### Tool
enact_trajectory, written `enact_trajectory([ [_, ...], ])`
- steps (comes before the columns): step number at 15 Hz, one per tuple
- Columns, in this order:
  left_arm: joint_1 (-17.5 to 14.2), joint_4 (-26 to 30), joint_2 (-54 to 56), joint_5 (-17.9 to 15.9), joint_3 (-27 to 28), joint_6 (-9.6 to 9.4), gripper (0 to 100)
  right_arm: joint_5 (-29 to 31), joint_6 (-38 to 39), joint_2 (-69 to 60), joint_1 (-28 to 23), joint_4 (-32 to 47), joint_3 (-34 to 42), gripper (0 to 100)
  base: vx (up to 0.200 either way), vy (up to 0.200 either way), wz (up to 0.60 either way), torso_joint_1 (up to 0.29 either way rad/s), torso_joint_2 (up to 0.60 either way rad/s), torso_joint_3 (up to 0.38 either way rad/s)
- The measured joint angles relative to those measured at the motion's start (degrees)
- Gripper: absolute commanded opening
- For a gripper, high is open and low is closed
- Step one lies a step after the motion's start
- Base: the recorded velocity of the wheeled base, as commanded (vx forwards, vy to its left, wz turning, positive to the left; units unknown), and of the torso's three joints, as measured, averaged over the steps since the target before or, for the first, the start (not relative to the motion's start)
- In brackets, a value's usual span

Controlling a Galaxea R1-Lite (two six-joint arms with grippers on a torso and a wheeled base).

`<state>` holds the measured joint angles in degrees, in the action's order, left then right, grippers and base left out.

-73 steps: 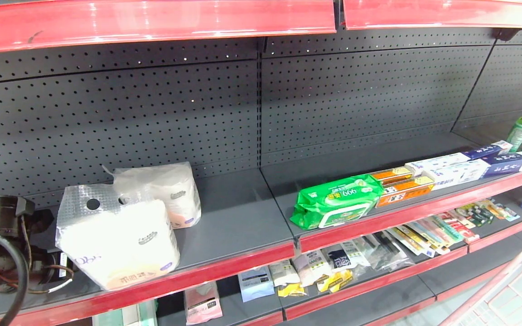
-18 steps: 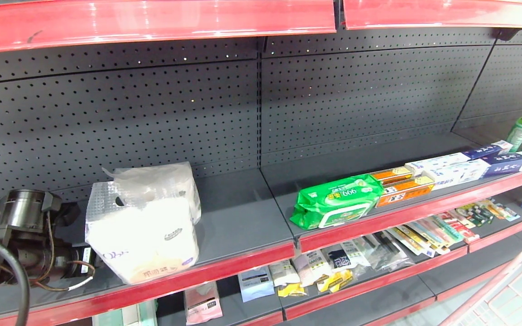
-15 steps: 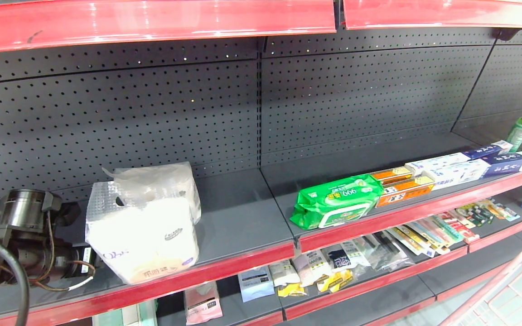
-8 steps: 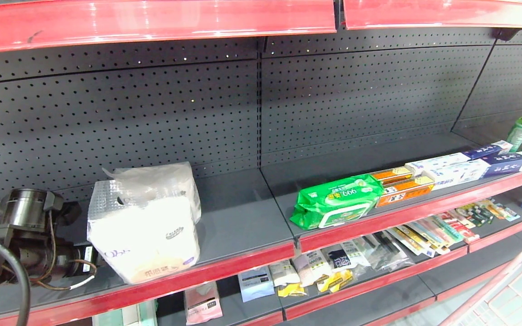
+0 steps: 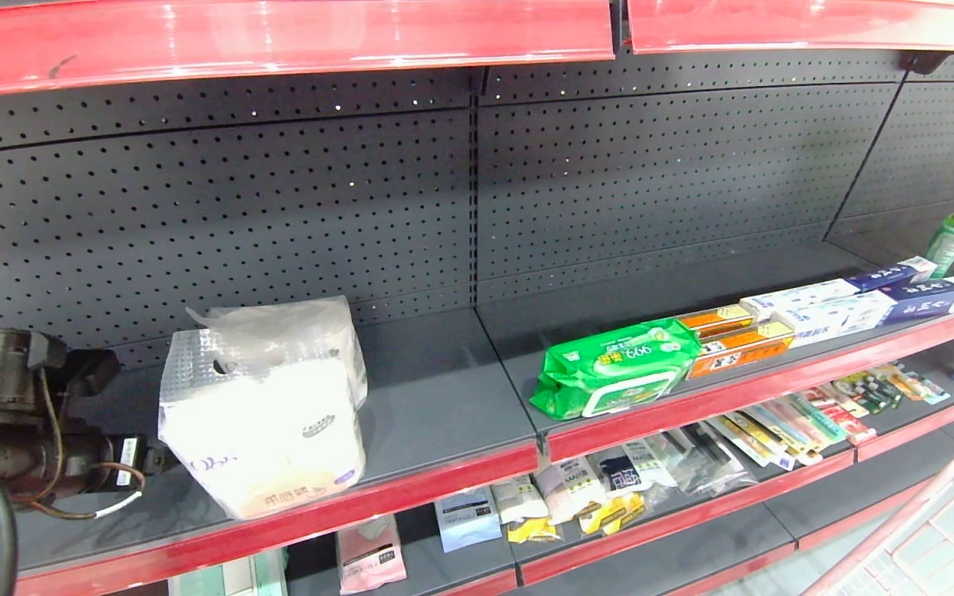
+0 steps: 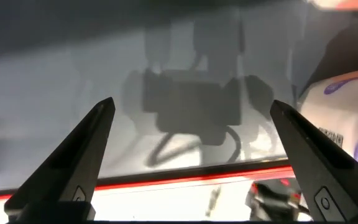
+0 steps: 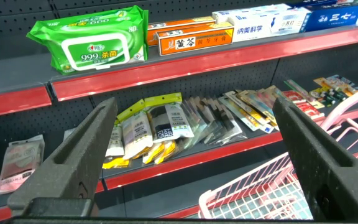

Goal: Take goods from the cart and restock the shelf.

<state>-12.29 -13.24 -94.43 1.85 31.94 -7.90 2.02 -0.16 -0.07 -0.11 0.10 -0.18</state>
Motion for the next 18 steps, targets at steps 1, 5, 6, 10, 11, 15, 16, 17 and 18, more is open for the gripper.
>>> enact_trajectory([
  [1, -1.3, 0.3, 2.2, -1.0, -0.4, -1.80, 100, 0.0, 0.0, 0.0, 0.0, 0.0, 0.0, 100, 0.000, 0.000, 0.00, 0.000, 0.00, 0.000],
  [5, -5.8, 3.2, 20.5, -8.3, -3.7, -4.82, 100, 0.0, 0.0, 0.0, 0.0, 0.0, 0.0, 100, 0.000, 0.000, 0.00, 0.000, 0.00, 0.000],
  [6, -6.1, 4.8, 27.5, -11.2, -5.0, -5.01, 100, 0.0, 0.0, 0.0, 0.0, 0.0, 0.0, 100, 0.000, 0.000, 0.00, 0.000, 0.00, 0.000],
  [10, -5.5, 14.7, 59.2, -24.6, -10.8, -3.16, 100, 0.0, 0.0, 0.0, 0.0, 0.0, 0.0, 100, 0.000, 0.000, 0.00, 0.000, 0.00, 0.000],
  [11, -5.3, 17.5, 66.6, -26.4, -12.3, -1.91, 100, 0.0, 0.0, 0.0, 0.0, 0.0, 0.0, 100, 0.000, 0.000, 0.00, 0.000, 0.00, 0.000],
  [15, -5.5, 22.3, 87.1, -19.1, -22.9, 3.96, 100, 0.0, 0.0, 0.0, 0.0, 0.0, 0.0, 100, 0.000, 0.000, 0.00, 0.000, 0.00, 0.000],
  [16, -5.7, 21.9, 89.6, -17.7, -24.7, 6.02, 100, 0.0, 0.0, 0.0, 0.0, 0.0, 0.0, 100, 0.000, 0.000, 0.00, 0.000, 0.00, 0.000],
  [17, -5.9, 21.8, 91.3, -17.2, -25.6, 6.45, 100, 0.0, 0.0, 0.0, 0.0, 0.0, 0.0, 100, 0.000, 0.000, 0.00, 0.000, 0.00, 0.000],
  [18, -5.9, 21.7, 92.5, -15.8, -26.1, 6.62, 100, 0.0, 0.0, 0.0, 0.0, 0.0, 0.0, 100, 0.000, 0.000, 0.00, 0.000, 0.00, 0.000],
])
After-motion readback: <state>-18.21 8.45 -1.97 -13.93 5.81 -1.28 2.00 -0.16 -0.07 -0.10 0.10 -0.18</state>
